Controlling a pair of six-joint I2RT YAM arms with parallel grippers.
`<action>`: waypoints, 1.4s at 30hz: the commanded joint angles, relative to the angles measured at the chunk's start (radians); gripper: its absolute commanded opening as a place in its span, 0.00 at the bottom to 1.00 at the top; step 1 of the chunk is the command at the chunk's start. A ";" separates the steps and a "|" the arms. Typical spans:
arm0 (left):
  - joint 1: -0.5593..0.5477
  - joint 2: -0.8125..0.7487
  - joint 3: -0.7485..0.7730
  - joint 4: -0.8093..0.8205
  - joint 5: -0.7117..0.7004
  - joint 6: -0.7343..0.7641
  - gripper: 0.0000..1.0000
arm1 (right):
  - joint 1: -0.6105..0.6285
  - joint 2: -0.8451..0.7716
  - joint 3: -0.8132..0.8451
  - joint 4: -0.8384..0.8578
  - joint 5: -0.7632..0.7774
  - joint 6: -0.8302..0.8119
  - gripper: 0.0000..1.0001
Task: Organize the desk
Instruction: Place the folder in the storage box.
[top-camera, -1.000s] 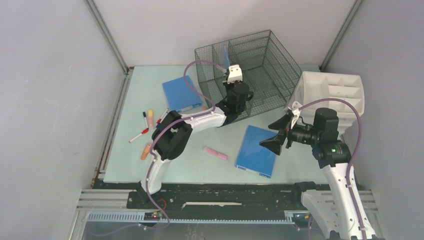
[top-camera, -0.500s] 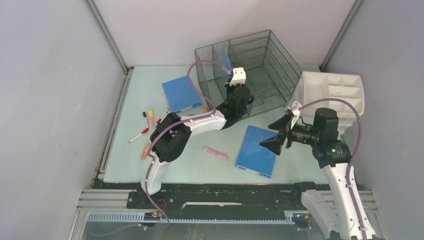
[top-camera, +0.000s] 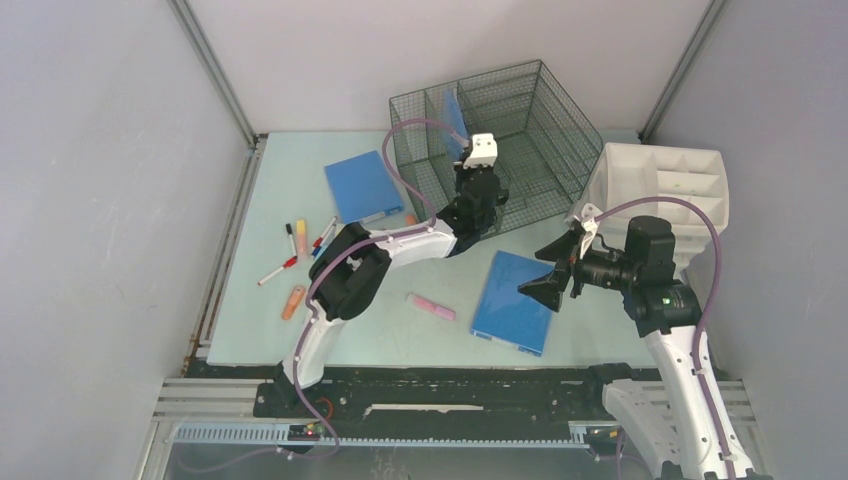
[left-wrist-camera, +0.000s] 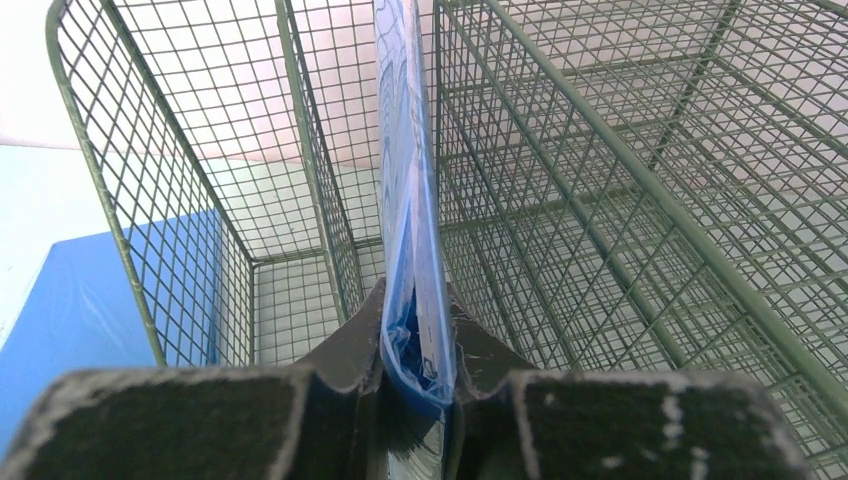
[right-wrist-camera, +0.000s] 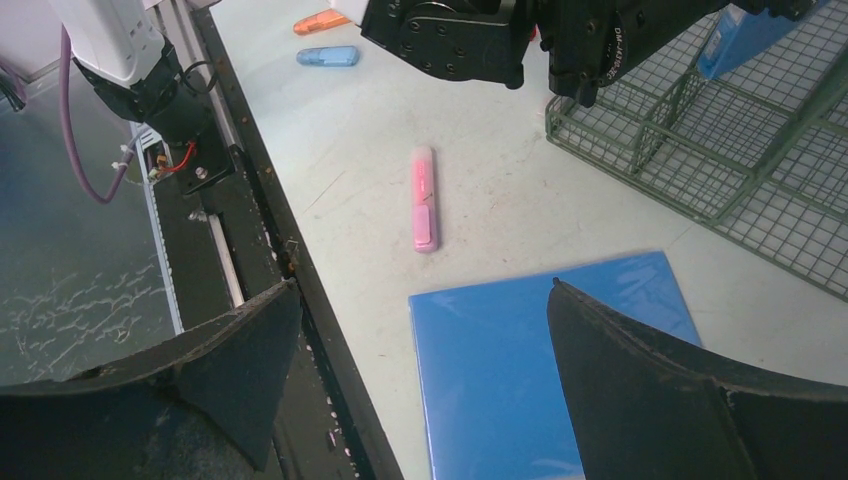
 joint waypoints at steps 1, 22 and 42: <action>0.011 0.006 0.023 0.034 0.015 -0.085 0.00 | 0.008 -0.006 0.044 0.003 0.006 -0.020 1.00; 0.007 -0.005 0.001 -0.020 0.025 -0.165 0.58 | 0.012 -0.022 0.050 -0.006 0.004 -0.023 1.00; 0.118 -0.189 0.139 -0.675 0.404 -0.656 0.73 | 0.012 -0.030 0.050 -0.006 0.002 -0.024 1.00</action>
